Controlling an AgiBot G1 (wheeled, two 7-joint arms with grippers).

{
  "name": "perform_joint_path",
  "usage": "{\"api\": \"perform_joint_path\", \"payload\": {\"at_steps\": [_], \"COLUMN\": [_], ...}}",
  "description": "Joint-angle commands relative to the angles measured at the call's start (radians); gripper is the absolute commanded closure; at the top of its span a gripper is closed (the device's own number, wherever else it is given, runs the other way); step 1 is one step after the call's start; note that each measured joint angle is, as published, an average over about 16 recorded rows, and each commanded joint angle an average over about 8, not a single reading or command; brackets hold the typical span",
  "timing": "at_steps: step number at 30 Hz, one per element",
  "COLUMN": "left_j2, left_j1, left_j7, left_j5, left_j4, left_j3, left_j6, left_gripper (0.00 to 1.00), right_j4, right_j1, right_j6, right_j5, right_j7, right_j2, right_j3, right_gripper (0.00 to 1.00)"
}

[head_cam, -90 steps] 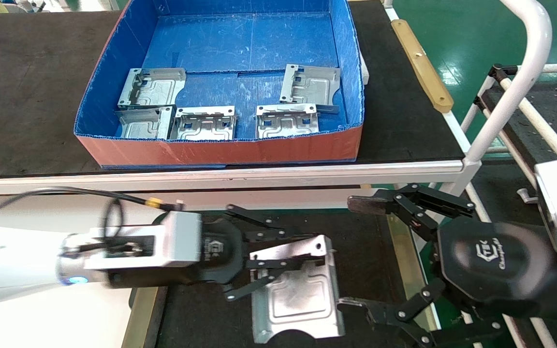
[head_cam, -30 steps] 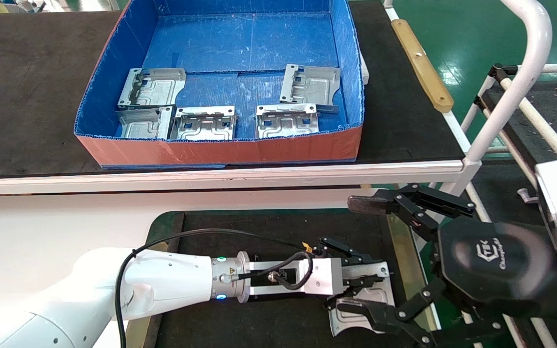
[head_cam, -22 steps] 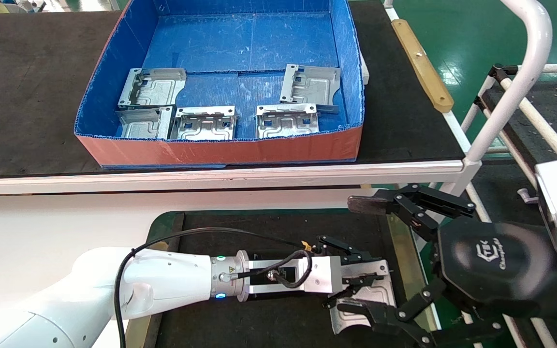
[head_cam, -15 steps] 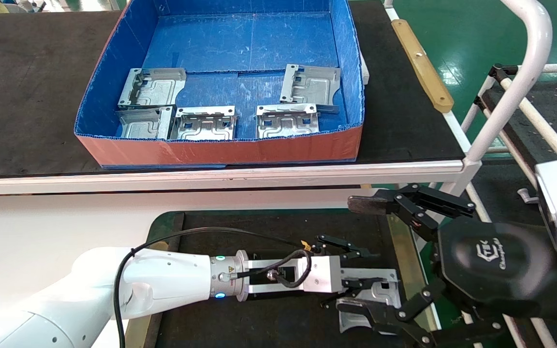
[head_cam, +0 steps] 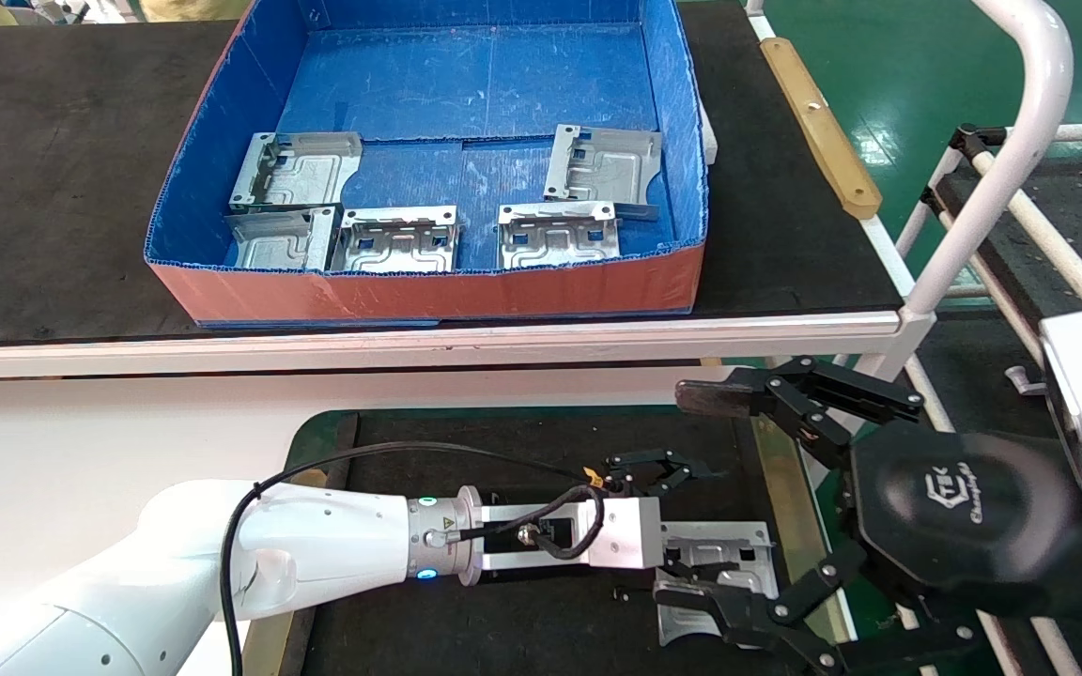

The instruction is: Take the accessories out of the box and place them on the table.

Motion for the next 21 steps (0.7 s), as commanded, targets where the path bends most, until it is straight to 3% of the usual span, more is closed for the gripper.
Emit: {"api": "perform_joint_path", "payload": {"at_steps": [1,21], "left_j2": [0.000,-0.240], "left_j1": [0.000,0.092], "left_j7": [0.001,-0.342], "left_j5": [0.000,-0.008], "left_j4": [0.001,-0.277], "left_j3": [0.000,-0.230], "left_j6": [0.000,0.126], "left_gripper": [0.00,0.00], "right_j4": [0.000,0.000], "right_j1": [0.000,0.000], "right_j6": [0.000,0.000], "right_j5": [0.000,0.000], "right_j7": [0.000,0.000], "right_j2": [0.000,0.000], "right_j3": [0.000,0.000], "right_gripper": [0.00,0.00]}}
